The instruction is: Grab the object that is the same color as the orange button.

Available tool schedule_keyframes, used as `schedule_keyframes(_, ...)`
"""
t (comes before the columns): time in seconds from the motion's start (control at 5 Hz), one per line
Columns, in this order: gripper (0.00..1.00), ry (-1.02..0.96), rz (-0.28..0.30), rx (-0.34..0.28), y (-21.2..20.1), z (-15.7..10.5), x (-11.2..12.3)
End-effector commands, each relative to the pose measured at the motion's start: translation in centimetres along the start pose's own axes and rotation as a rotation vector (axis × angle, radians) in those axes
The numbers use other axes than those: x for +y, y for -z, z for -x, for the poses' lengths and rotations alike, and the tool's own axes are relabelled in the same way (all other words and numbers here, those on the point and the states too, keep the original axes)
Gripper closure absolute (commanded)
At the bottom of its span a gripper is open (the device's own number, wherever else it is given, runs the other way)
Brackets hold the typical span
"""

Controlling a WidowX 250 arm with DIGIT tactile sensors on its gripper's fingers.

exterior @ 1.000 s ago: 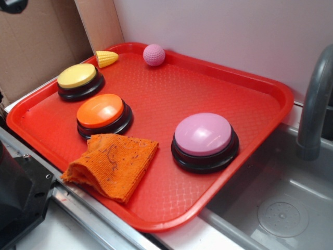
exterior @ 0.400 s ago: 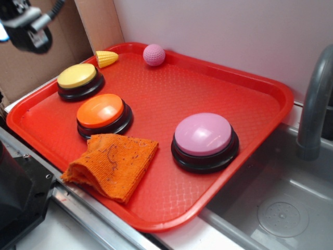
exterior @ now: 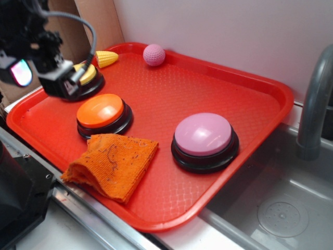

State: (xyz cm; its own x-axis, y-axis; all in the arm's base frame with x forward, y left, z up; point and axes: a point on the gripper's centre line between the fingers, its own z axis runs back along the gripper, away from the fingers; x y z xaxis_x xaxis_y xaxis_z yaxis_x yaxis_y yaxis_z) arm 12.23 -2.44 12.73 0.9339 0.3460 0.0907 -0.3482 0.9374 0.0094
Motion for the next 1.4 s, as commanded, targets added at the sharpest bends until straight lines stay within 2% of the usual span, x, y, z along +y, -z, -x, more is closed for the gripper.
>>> schedule_keyframes(0.0, 0.00, -0.148, -0.009, -0.047, 5.4, -0.5, -0.8)
schedule_keyframes(0.2, 0.00, -0.137, 0.087, -0.048, 7.6, -0.9, -1.0)
schedule_keyframes(0.4, 0.00, -0.131, 0.126, -0.055, 9.6, -1.0, -1.5)
schedule_keyframes(0.8, 0.00, -0.139, 0.146, -0.062, 10.9, -1.2, -1.8)
schedule_keyframes(1.0, 0.88, -0.152, 0.126, -0.062, 11.1, -1.3, -2.0)
schedule_keyframes(1.2, 1.00, -0.164, 0.132, -0.067, 11.1, -1.3, -2.0)
